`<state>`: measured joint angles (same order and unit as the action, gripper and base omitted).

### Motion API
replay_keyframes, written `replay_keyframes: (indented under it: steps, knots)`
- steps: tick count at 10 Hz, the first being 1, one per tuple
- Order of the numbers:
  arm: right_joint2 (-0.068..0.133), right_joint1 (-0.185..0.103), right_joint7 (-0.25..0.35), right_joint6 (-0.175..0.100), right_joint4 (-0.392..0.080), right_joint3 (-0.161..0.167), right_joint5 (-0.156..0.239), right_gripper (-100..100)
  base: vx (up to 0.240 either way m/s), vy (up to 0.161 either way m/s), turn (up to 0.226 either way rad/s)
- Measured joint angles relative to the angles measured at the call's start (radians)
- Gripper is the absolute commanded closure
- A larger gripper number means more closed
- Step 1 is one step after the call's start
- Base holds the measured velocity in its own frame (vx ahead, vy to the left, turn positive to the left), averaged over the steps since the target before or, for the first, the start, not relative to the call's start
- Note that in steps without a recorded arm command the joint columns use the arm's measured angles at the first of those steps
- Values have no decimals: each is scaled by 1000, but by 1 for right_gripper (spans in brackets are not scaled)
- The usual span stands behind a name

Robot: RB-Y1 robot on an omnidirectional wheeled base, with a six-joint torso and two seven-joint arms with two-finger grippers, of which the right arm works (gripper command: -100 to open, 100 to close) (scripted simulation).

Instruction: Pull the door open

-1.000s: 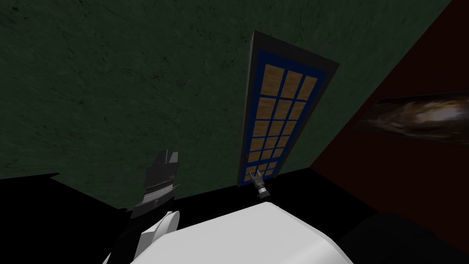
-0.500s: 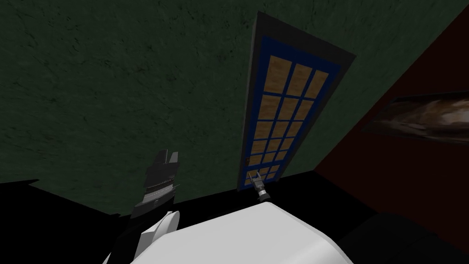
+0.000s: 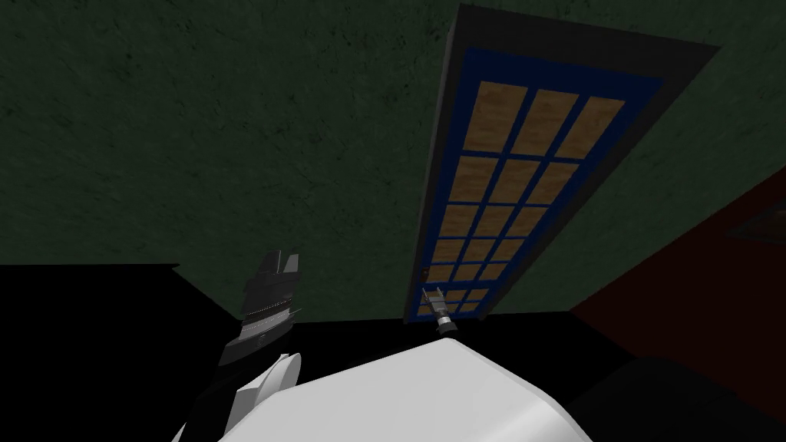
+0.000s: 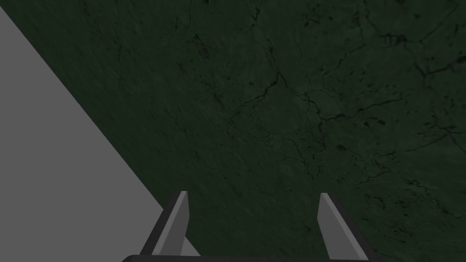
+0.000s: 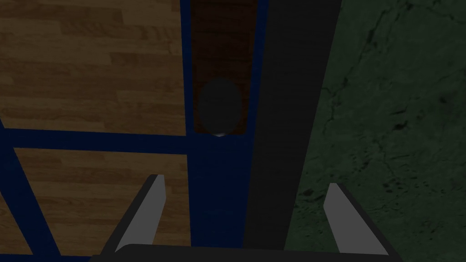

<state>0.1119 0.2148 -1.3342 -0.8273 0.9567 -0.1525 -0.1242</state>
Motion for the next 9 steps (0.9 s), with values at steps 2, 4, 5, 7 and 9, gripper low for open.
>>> replay_keyframes:
  steps: [2,4,5,7,9]
  knots:
    - [-1,-12,-12,3,-17,-28,17,-100,6,-20,201]
    - [1,-36,-26,-5,-58,-64,38,-100,19,-29,284]
    - [0,-44,-34,-1,-63,-84,51,-100,16,-44,235]
    - [-6,-61,-55,5,-84,-128,77,-100,21,-52,270]
    - [-7,-73,-71,10,-100,-165,99,-100,14,-52,305]
